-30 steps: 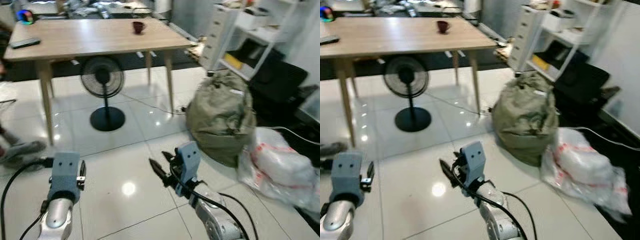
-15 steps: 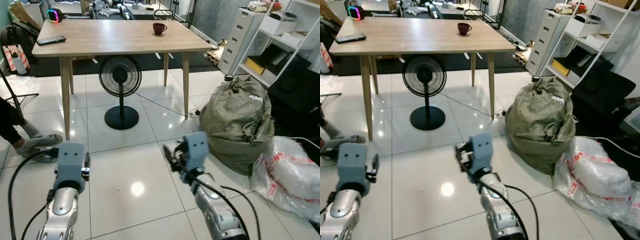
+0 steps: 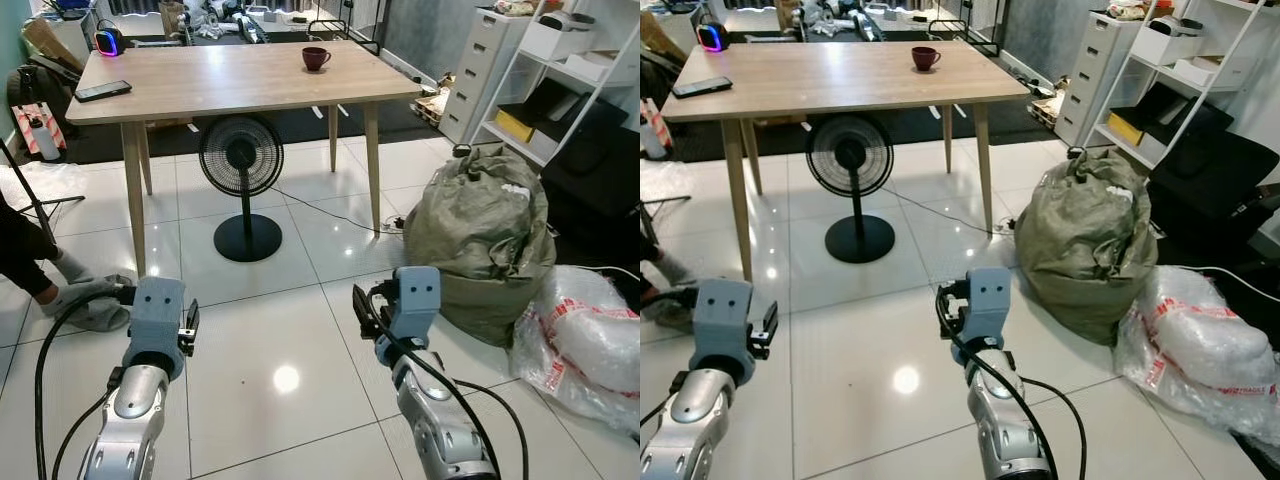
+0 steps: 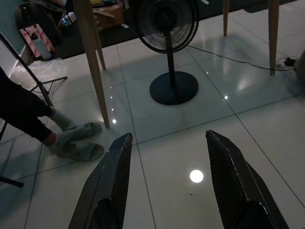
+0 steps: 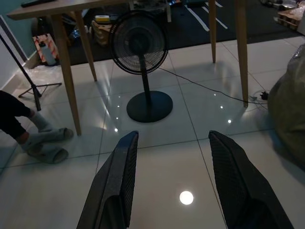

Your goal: Setting the table

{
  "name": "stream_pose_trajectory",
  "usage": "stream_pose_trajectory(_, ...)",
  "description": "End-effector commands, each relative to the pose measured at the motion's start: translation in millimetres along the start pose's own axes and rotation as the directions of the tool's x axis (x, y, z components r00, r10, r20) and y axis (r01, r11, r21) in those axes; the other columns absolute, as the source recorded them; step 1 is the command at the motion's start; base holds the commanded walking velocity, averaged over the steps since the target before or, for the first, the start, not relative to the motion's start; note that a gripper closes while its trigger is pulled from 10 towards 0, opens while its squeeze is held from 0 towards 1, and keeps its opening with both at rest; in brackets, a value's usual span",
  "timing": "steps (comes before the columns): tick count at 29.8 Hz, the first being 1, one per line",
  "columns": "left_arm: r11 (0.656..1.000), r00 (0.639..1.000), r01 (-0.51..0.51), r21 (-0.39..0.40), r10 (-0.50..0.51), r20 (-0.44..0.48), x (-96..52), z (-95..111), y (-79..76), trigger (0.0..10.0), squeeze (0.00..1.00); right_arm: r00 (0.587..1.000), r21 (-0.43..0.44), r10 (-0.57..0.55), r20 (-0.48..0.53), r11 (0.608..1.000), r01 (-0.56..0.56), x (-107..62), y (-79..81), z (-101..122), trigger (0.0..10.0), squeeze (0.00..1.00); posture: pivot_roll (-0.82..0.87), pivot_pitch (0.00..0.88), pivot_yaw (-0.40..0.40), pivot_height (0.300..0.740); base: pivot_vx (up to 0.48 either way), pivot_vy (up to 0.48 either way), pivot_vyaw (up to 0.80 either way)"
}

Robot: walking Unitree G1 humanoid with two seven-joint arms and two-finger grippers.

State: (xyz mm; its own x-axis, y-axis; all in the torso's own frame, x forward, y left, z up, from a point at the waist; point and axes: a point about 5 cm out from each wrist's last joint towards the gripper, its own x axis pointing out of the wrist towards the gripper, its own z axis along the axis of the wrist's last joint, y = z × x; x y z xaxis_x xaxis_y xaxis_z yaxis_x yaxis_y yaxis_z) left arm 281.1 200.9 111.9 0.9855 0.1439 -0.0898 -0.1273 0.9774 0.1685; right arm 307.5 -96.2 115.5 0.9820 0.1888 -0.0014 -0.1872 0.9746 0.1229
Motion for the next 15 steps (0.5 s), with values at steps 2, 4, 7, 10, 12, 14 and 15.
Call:
stream_pose_trajectory(2,0.999,1.000,0.008,-0.031,-0.008,-0.001,0.6,2.3,-0.8,10.0,0.00,1.000,-0.013,0.001,0.020,1.000,0.000,-1.0,1.4,2.1,10.0,0.00,0.11,0.006,0.034,0.740,0.000,0.000,0.00)
stream_pose_trajectory(4,0.999,1.000,0.011,-0.044,-0.011,0.002,1.7,4.0,-1.7,10.0,0.00,1.000,-0.019,-0.002,0.022,1.000,0.003,-0.8,1.7,2.9,10.0,0.00,0.10,0.006,0.037,0.740,0.000,0.000,0.00)
stream_pose_trajectory(7,0.999,1.000,0.011,-0.043,-0.011,0.002,2.2,4.5,-1.8,10.0,0.00,1.000,-0.019,-0.004,0.024,1.000,0.004,-0.9,1.8,3.2,10.0,0.00,0.11,0.005,0.038,0.740,0.000,0.000,0.00)
stream_pose_trajectory(10,0.999,1.000,0.009,-0.051,-0.009,0.001,3.3,4.8,-1.3,10.0,0.00,1.000,-0.016,0.000,0.030,1.000,0.000,-1.8,2.7,3.2,10.0,0.00,0.10,0.004,0.038,0.740,0.000,0.000,0.00)
stream_pose_trajectory(12,0.999,1.000,0.007,-0.053,-0.007,0.004,3.7,5.2,-1.1,10.0,0.00,0.999,-0.022,0.003,0.032,1.000,-0.003,-2.3,3.7,3.0,10.0,0.00,0.10,0.002,0.037,0.740,0.000,0.000,0.00)
stream_pose_trajectory(14,0.999,1.000,0.007,-0.053,-0.007,0.004,3.8,5.3,-1.2,10.0,0.00,0.999,-0.024,0.003,0.033,1.000,-0.002,-2.3,3.9,3.0,10.0,0.00,0.10,0.002,0.037,0.740,0.000,0.000,0.00)
stream_pose_trajectory(15,0.999,1.000,0.007,-0.054,-0.007,0.002,4.0,5.0,-1.5,10.0,0.00,0.999,-0.028,0.005,0.034,1.000,-0.004,-2.1,4.2,3.4,10.0,0.00,0.10,0.000,0.036,0.740,0.000,0.000,0.00)
